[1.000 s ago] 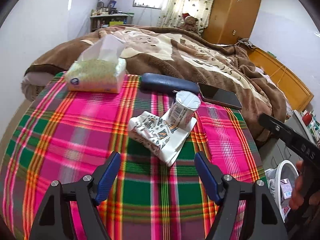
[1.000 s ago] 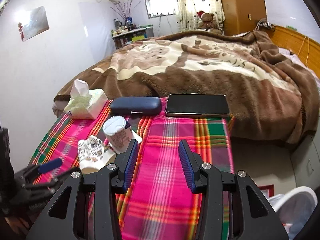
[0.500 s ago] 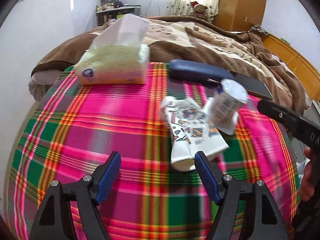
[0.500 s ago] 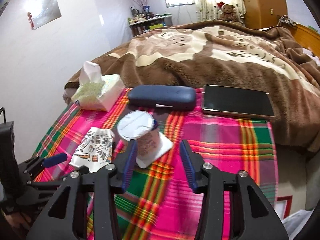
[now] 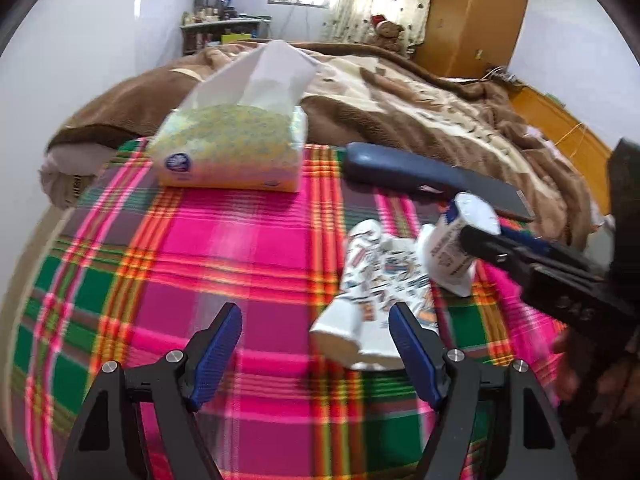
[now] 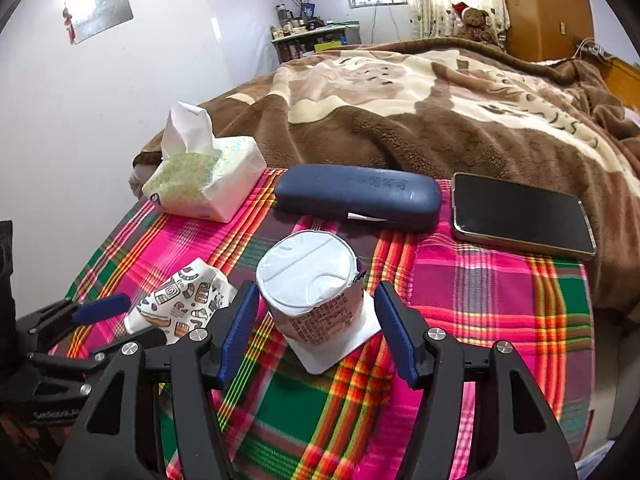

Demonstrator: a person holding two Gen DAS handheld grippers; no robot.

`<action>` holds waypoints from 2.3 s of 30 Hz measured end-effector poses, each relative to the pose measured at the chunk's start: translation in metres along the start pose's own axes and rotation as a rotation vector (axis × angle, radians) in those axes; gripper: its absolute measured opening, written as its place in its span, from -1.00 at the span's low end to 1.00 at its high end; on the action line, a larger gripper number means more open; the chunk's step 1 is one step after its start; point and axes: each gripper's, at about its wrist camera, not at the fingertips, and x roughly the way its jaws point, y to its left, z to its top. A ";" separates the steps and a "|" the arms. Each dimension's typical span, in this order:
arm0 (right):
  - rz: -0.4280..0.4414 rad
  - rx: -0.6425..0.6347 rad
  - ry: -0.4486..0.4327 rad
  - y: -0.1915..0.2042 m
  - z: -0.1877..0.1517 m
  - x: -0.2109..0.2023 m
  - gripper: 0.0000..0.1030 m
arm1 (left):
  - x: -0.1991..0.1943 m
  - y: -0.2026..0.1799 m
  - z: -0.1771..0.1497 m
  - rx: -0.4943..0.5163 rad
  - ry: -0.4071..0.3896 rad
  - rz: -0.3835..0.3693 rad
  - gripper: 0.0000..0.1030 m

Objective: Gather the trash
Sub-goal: 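Grasp the white yogurt cup with the right tool while the left tool grasps the printed paper cup, then carry the yogurt cup and printed paper cup over the white bin with both tools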

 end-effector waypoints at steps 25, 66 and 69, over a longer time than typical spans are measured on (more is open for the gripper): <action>-0.021 0.024 -0.022 -0.002 -0.001 0.005 0.13 | 0.024 -0.023 0.007 0.043 0.035 -0.032 -0.50; -0.119 0.183 -0.227 -0.047 -0.078 -0.179 0.14 | -0.116 -0.144 -0.058 0.218 -0.121 -0.147 -0.61; -0.143 0.200 -0.242 -0.056 -0.089 -0.196 0.14 | -0.124 -0.165 -0.065 0.247 -0.125 -0.175 -0.61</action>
